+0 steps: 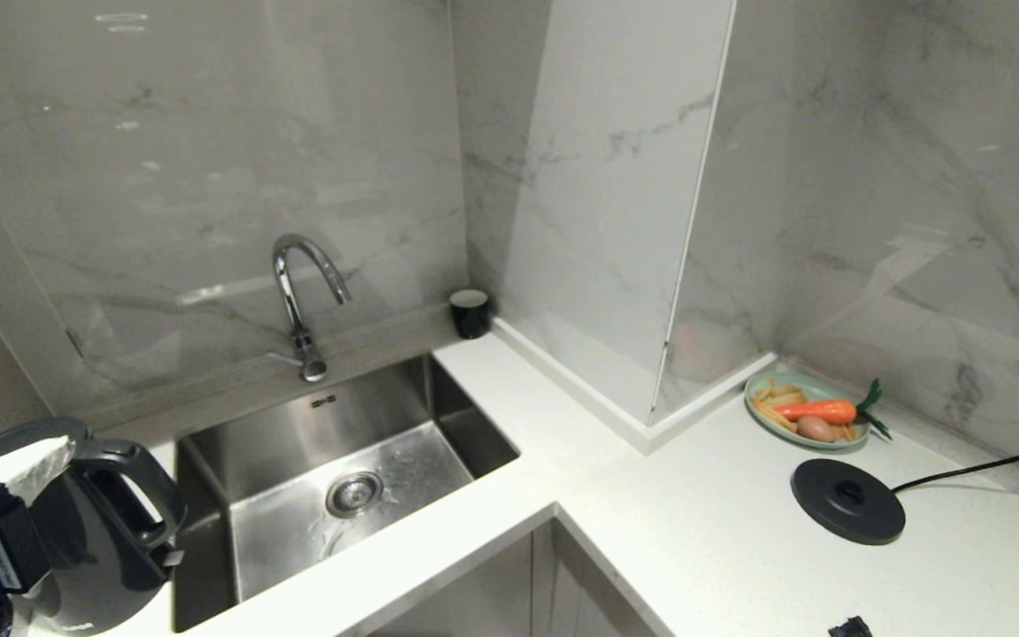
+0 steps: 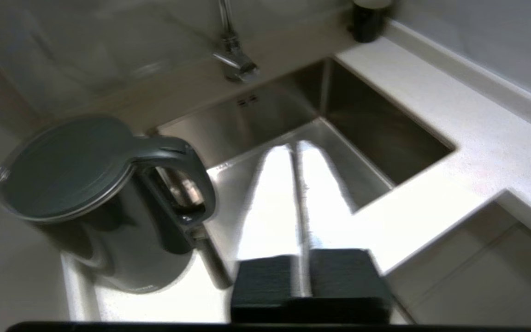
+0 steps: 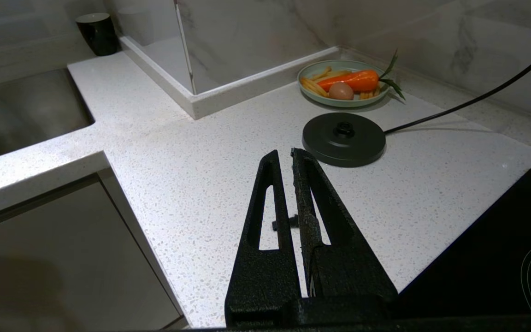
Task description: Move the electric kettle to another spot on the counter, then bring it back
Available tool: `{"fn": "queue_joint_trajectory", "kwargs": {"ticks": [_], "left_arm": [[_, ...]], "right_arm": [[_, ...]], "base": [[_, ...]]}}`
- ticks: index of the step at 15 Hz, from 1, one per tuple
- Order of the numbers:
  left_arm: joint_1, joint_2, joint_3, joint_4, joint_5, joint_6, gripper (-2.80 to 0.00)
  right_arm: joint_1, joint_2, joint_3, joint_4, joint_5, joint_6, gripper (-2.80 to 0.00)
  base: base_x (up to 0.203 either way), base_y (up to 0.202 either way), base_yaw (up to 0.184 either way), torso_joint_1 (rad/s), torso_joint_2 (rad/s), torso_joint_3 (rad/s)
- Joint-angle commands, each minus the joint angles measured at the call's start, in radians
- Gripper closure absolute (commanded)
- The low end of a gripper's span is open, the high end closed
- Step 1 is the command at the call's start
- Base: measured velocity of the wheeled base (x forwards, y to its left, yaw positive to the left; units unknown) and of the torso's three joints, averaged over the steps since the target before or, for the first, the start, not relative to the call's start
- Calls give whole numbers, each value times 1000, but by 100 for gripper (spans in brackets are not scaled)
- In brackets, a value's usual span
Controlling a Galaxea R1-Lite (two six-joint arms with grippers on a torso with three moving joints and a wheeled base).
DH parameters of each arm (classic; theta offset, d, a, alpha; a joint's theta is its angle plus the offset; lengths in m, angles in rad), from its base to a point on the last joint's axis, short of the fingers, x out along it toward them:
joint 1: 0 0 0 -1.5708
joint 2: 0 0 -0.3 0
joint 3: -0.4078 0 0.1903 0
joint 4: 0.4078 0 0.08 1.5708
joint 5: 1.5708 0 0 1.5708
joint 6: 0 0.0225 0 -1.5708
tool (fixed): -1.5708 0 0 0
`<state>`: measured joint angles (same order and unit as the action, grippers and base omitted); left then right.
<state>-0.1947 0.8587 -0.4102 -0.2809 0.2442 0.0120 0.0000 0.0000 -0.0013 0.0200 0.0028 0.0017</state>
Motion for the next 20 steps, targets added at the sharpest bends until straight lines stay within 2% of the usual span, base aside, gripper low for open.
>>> {"fn": "queue_joint_trajectory", "kwargs": {"ticks": [1, 5, 9, 11, 14, 16, 18, 20], "left_arm": [[-2, -109, 33, 1, 20, 2, 0], [3, -251, 157, 61, 67, 6, 0], [151, -448, 201, 157, 68, 9, 0], [202, -564, 244, 165, 67, 66, 0], [209, -731, 370, 166, 56, 142, 0], [202, -847, 396, 176, -76, 143, 0], [198, -859, 413, 191, -227, 111, 0], [197, -857, 450, 155, -284, 81, 0]], "right_arm": [[0, 0, 1, 0, 0, 0, 0], [0, 0, 0, 0, 0, 0, 0], [0, 0, 0, 0, 0, 0, 0], [0, 0, 0, 0, 0, 0, 0], [0, 0, 0, 0, 0, 0, 0], [0, 0, 0, 0, 0, 0, 0], [0, 0, 0, 0, 2, -3, 0], [0, 0, 0, 0, 0, -2, 0]], "base": [[0, 0, 0, 0, 0, 0], [0, 0, 0, 0, 0, 0], [0, 0, 0, 0, 0, 0], [0, 0, 0, 0, 0, 0], [0, 0, 0, 0, 0, 0], [0, 0, 0, 0, 0, 0], [0, 0, 0, 0, 0, 0], [0, 0, 0, 0, 0, 0]]}}
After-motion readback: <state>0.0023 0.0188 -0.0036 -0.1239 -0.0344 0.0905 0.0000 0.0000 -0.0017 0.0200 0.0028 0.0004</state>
